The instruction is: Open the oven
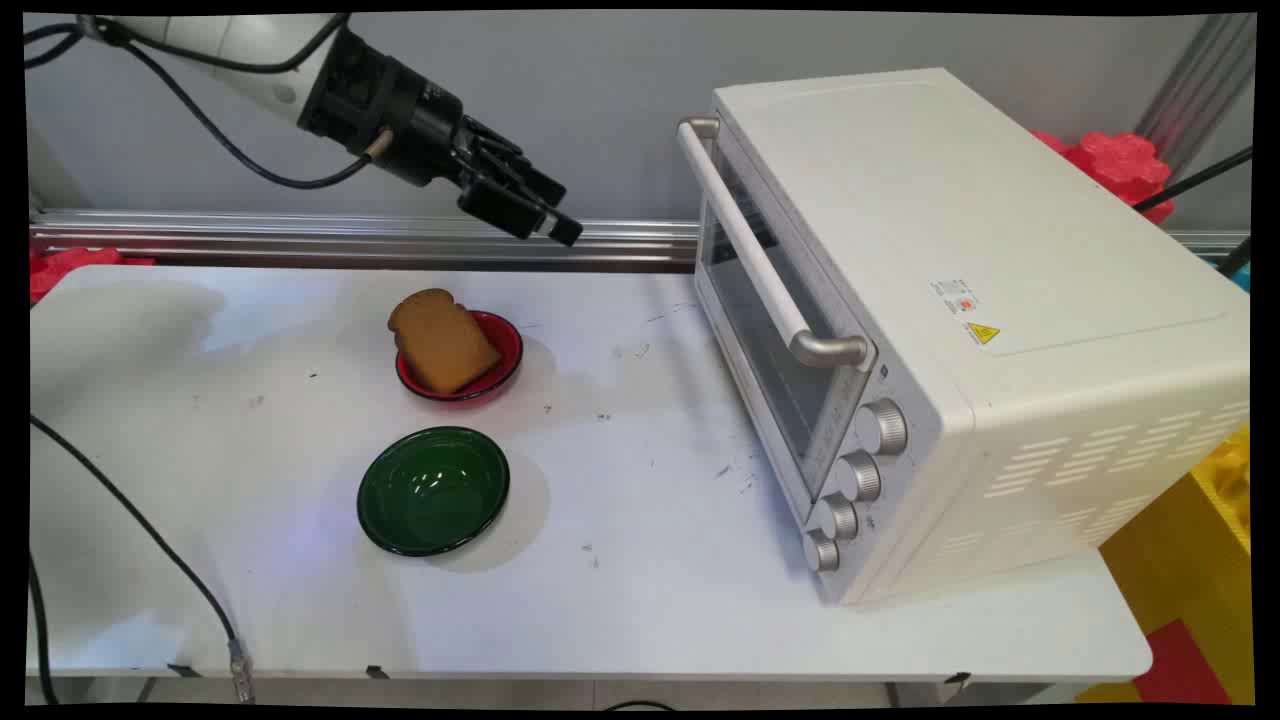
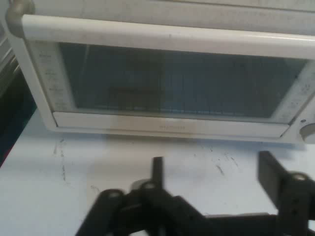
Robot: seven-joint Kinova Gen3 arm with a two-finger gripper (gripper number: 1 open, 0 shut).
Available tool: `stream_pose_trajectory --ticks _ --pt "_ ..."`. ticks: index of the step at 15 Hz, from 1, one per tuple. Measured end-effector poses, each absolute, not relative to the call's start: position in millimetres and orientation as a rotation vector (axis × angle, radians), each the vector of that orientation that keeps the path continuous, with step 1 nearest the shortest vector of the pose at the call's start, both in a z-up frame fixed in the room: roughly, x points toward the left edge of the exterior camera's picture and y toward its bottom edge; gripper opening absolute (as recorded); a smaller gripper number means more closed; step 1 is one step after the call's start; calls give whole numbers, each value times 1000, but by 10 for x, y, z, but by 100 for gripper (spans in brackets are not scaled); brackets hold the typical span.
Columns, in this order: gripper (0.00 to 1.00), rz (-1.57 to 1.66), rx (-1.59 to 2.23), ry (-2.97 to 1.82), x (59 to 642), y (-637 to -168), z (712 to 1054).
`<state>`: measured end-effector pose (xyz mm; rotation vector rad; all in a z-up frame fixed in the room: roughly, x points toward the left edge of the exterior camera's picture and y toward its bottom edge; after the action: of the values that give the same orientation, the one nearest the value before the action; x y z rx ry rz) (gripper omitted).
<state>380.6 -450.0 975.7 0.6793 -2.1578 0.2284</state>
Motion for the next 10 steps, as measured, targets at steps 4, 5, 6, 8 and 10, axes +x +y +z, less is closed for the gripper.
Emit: stream_pose_trajectory --ticks 4,5,6,8,10 --pt "0 213 692 -2169 3752 -4534 9768" --pt "0 213 692 -2172 3744 -4540 9770" --pt "0 213 691 -2178 3729 -4551 9771" --pt "0 218 692 -2189 3701 -4578 9775" --pt "0 224 692 -2199 3645 -4624 9786"
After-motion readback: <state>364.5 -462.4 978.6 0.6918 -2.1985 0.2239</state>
